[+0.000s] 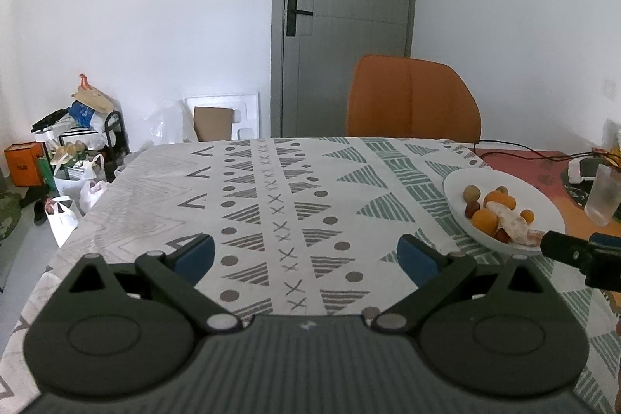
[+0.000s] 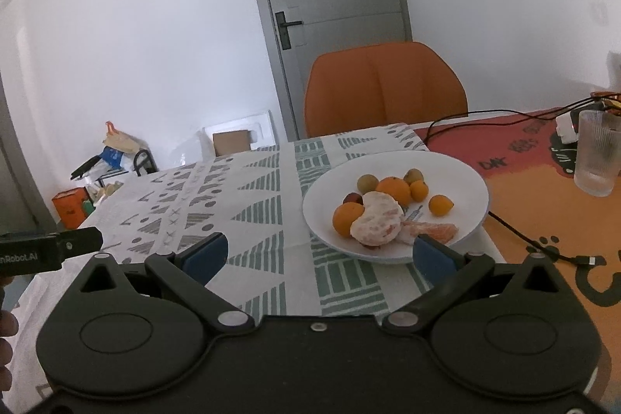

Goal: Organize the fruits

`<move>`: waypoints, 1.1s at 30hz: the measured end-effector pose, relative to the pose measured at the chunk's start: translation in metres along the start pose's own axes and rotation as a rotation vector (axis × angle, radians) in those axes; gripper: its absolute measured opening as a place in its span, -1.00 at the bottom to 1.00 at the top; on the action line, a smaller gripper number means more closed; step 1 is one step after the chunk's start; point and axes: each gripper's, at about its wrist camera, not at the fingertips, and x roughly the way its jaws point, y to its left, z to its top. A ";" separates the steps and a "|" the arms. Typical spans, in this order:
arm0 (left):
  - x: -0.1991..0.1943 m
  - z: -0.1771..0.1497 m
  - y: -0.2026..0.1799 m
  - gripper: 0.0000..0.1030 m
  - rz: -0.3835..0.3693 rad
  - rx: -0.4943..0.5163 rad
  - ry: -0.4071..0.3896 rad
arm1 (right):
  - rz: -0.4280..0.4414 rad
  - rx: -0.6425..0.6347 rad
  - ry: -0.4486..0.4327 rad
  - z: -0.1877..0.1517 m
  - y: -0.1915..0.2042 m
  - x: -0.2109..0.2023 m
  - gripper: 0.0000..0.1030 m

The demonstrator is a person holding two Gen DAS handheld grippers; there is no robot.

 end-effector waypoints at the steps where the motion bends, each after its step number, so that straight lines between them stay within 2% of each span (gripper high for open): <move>1: -0.001 -0.001 0.001 0.94 0.001 0.000 0.000 | -0.003 -0.003 0.005 -0.001 0.001 -0.001 1.00; 19: -0.027 -0.024 0.029 0.94 0.052 -0.032 0.013 | 0.002 -0.082 0.065 -0.018 0.029 -0.009 1.00; 33: -0.042 -0.033 0.041 0.94 0.044 -0.044 0.011 | 0.012 -0.088 0.061 -0.020 0.044 -0.016 1.00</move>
